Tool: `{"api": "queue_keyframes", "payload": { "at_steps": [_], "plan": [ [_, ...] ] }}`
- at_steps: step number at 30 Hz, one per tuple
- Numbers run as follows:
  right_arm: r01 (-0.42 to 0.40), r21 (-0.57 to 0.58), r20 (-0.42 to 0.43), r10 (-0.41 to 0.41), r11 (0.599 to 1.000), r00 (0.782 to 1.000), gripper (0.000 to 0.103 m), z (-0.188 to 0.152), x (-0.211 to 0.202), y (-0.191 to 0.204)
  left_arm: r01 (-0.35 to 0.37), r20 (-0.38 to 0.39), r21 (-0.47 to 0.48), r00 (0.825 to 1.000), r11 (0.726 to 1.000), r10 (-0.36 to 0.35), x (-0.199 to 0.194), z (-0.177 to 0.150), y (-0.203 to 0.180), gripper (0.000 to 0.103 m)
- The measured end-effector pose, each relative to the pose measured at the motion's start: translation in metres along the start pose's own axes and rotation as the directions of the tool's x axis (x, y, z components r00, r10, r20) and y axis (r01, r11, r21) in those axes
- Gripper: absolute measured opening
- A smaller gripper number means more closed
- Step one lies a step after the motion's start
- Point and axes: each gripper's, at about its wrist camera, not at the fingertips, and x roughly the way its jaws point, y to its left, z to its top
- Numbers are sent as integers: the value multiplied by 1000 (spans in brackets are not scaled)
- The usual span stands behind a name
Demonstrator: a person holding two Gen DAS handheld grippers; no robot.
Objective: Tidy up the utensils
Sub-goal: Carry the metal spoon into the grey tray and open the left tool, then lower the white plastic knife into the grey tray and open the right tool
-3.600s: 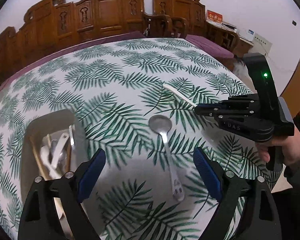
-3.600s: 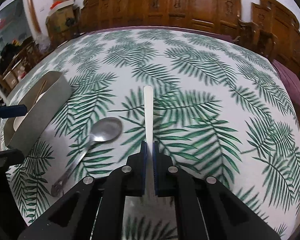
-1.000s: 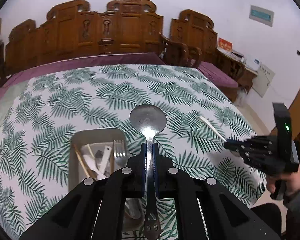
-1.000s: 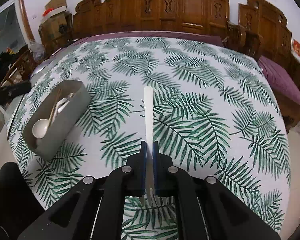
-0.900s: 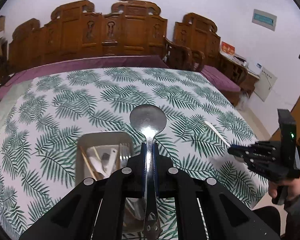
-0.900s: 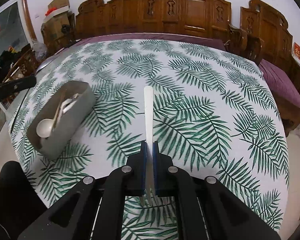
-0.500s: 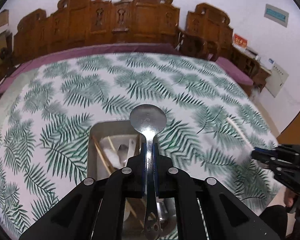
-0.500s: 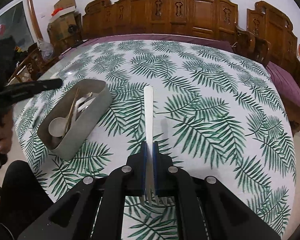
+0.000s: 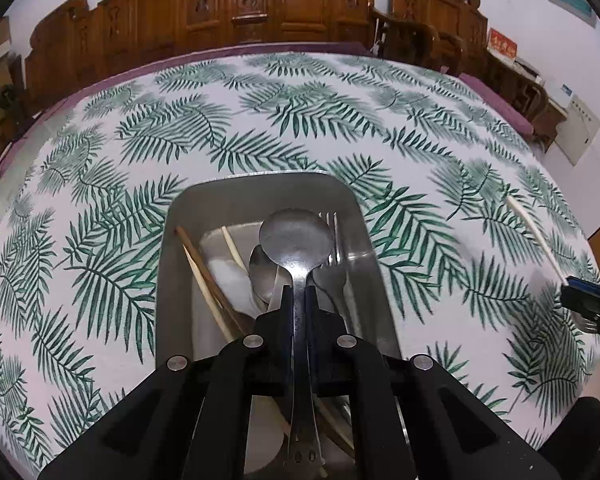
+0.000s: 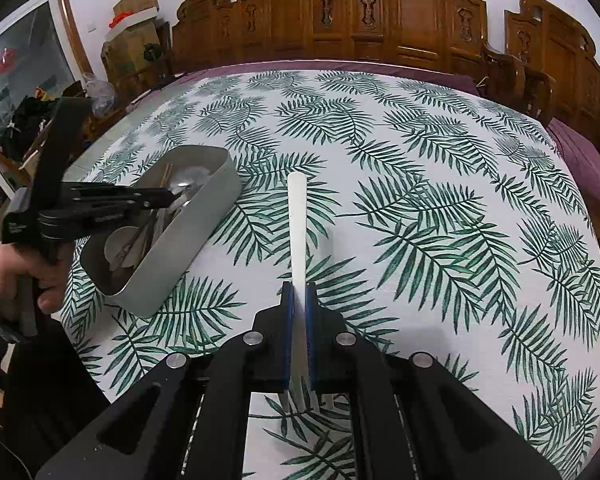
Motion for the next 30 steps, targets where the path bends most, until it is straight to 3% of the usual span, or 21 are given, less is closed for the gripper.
{"api": "queue_keyframes", "payload": {
  "at_steps": [8, 10, 22, 24, 27, 30],
  "plan": [
    [-12, -8, 2, 12, 1000, 1000, 7, 2, 1, 8, -3, -46, 12, 999, 1000, 3, 16, -1, -3, 5],
    [-12, -9, 2, 12, 1000, 1000, 7, 3, 1, 10, -11, -53, 13, 999, 1000, 11, 16, -2, -3, 11],
    [-15, -19, 13, 16, 1000, 1000, 7, 7, -4, 35, 17, 65, 6, 998, 1000, -17, -51, -21, 7, 27],
    [-18, -25, 14, 19, 1000, 1000, 7, 7, -5, 42, 24, 82, -4, 996, 1000, -24, -62, -23, 11, 31],
    [-23, -32, 17, 23, 999, 1000, 7, 10, -5, 52, 28, 111, -18, 993, 999, -26, -79, -29, 17, 46],
    [-26, -43, 20, 26, 999, 999, 7, 13, -5, 65, 19, 142, -24, 990, 1000, -16, -94, -33, 26, 68]
  ]
}}
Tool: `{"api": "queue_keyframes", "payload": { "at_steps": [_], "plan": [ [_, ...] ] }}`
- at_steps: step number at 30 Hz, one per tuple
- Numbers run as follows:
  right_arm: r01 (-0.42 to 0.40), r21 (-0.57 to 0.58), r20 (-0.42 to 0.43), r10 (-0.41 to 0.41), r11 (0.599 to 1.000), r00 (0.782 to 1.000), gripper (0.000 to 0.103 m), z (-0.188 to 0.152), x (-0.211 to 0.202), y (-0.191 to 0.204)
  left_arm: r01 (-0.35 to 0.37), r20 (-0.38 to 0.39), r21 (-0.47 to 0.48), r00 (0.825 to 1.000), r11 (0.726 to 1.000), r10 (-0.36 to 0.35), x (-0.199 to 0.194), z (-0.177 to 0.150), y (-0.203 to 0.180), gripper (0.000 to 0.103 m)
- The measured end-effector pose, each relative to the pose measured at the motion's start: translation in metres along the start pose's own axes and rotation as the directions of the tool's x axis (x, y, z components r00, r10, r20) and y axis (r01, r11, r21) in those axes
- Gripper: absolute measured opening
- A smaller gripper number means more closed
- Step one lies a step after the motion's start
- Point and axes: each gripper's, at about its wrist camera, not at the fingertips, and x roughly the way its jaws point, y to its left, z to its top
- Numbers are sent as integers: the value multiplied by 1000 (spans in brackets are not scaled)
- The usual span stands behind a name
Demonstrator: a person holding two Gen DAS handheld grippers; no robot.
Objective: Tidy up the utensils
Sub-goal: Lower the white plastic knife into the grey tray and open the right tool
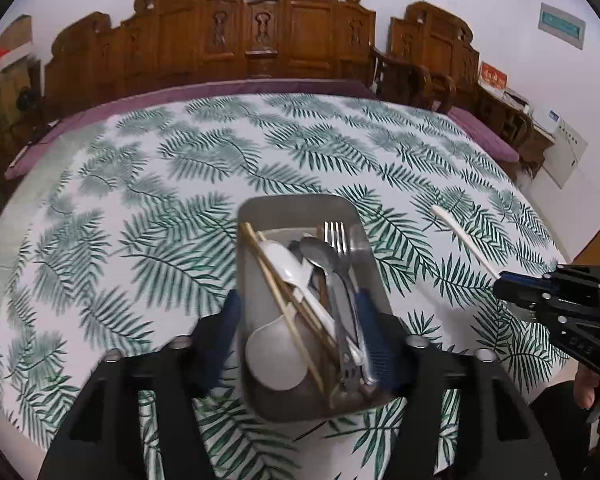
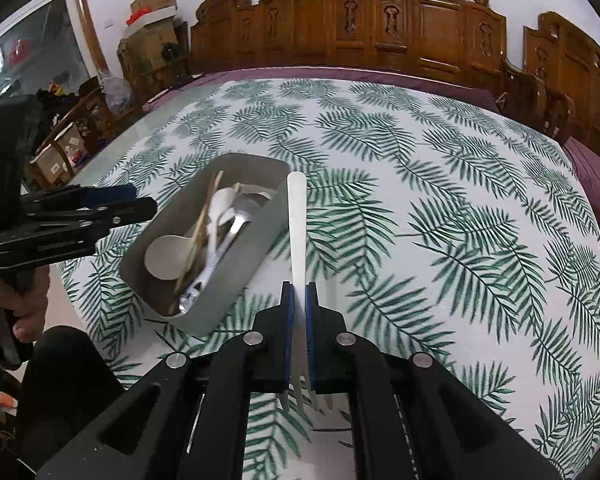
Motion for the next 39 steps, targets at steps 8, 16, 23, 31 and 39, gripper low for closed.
{"api": "queue_keyframes", "payload": {
  "at_steps": [8, 16, 23, 31, 39],
  "plan": [
    [-16, -8, 1, 16, 1000, 1000, 7, 8, 10, 27, -12, 38, -13, 999, 1000, 12, -25, -8, 23, 89],
    [-65, 30, -9, 66, 997, 998, 7, 23, 31, 48, -39, 47, -23, 998, 999, 40, -36, -12, 46, 89],
    [-110, 84, -23, 113, 990, 993, 7, 40, 54, 62, -57, 45, -38, 997, 998, 59, -37, -10, 66, 89],
    [-128, 148, -54, 137, 981, 989, 7, 58, 89, 73, -62, 34, -48, 997, 997, 63, -28, -12, 78, 89],
    [-89, 219, -96, 113, 972, 989, 7, 56, 122, 79, -65, 16, -66, 998, 996, 67, -20, -17, 91, 89]
  ]
}}
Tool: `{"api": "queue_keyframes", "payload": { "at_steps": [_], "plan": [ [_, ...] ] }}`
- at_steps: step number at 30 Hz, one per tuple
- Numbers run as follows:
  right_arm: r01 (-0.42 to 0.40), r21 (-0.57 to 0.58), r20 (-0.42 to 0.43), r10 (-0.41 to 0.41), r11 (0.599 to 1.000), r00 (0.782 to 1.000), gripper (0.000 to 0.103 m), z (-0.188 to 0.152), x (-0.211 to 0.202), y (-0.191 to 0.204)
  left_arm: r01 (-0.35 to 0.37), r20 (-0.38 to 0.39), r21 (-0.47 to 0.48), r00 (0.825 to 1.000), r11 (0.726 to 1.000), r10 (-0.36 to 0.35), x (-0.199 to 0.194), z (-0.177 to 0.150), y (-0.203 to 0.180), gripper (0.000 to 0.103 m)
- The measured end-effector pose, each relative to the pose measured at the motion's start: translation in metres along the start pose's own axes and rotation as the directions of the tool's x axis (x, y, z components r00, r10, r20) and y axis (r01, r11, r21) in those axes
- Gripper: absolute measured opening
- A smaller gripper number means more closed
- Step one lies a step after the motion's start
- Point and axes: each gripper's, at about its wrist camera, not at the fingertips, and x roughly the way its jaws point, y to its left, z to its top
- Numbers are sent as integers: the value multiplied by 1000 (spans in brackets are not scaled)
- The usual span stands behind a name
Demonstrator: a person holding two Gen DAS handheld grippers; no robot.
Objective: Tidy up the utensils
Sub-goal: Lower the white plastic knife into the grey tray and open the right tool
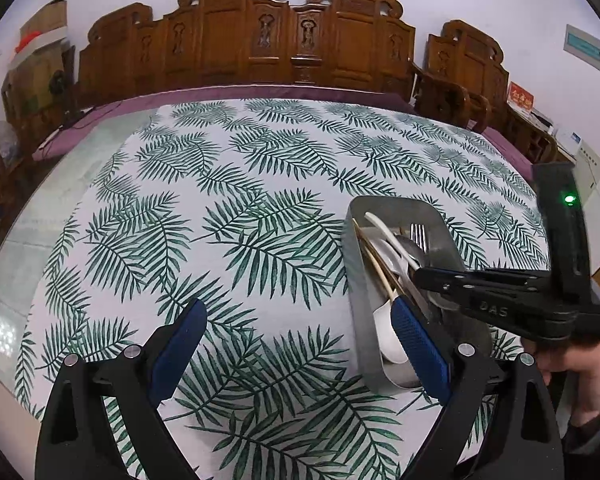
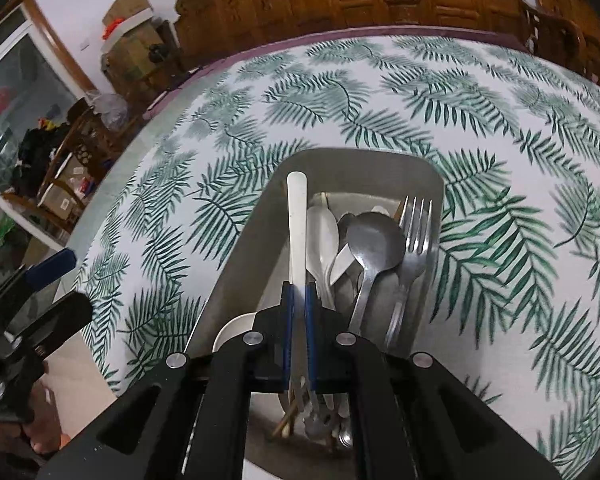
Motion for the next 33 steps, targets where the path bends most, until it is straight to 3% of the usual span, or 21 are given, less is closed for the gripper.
{"api": "queue_keyframes", "payload": {
  "at_steps": [9, 13, 27, 28, 33],
  "plan": [
    [-52, 30, -23, 53, 998, 998, 8, -5, 15, 10, 1, -5, 2, 1000, 1000, -1, 1, -3, 0, 89],
    [-39, 1, -4, 39, 999, 999, 11, -5, 12, 13, 4, -3, 10, 1000, 1000, -4, 1, -3, -2, 89],
    [71, -117, 159, -52, 991, 986, 11, -16, -58, -9, 25, 29, 29, 999, 999, -26, -14, 0, -28, 89],
    [79, -118, 169, -58, 990, 984, 13, -18, -64, -11, 29, 32, 30, 999, 999, -30, -16, -1, -32, 89],
    [117, -118, 225, -88, 986, 970, 45, -35, -98, -23, 36, 46, 45, 998, 998, -39, -27, -3, -52, 89]
  ]
}}
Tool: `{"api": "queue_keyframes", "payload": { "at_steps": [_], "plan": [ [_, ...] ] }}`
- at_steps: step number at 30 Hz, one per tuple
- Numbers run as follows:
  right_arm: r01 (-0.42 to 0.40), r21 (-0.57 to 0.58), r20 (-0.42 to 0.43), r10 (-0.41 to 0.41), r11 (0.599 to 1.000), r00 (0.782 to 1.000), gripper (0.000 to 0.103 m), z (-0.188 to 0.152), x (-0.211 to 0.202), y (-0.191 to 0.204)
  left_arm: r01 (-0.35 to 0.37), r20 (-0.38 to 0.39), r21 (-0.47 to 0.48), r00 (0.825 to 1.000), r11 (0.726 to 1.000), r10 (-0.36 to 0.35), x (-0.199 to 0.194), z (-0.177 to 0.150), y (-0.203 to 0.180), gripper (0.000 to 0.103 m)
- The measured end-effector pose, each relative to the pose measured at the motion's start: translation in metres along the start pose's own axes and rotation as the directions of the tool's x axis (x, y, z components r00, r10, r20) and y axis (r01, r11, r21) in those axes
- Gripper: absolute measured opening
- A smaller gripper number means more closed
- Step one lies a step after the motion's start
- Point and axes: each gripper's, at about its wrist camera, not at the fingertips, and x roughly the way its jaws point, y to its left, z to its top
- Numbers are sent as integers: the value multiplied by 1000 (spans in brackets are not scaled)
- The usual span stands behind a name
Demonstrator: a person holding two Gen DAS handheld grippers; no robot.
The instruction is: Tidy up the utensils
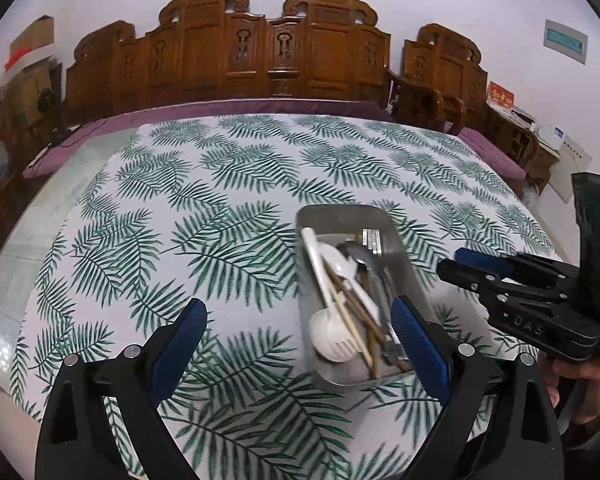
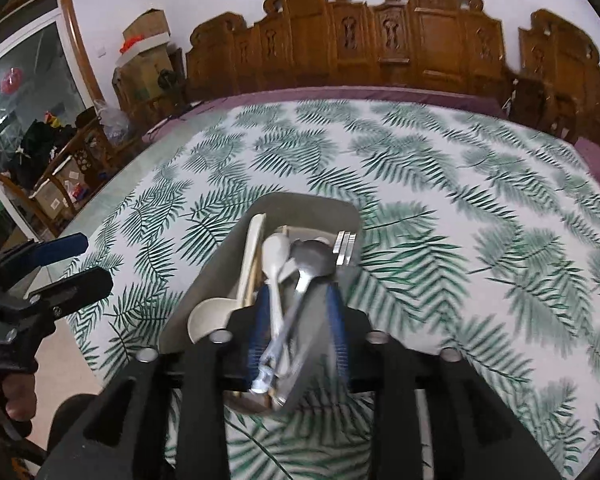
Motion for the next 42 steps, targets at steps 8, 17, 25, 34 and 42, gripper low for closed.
{"api": "queue_keyframes", "payload": {
  "at_steps": [8, 17, 25, 34, 42],
  "plan": [
    [56, 21, 79, -57, 998, 995, 92, -24, -61, -20, 19, 32, 6, 999, 1000, -19, -24, -5, -32, 95],
    [105, 61, 131, -112, 993, 985, 101, -47, -120, -36, 33, 80, 18, 996, 999, -34, -61, -15, -65, 95],
    [134, 87, 169, -147, 987, 975, 101, -68, -163, -45, 45, 94, 37, 994, 998, -48, -86, -28, -88, 95],
    [159, 103, 209, -178, 982, 962, 101, -83, -205, -42, 52, 133, 73, 989, 996, -62, -122, -43, -117, 95],
    [165, 92, 288, -184, 982, 940, 101, -81, -246, -28, 38, 190, 82, 980, 996, -53, -160, -40, -126, 95]
  ]
}}
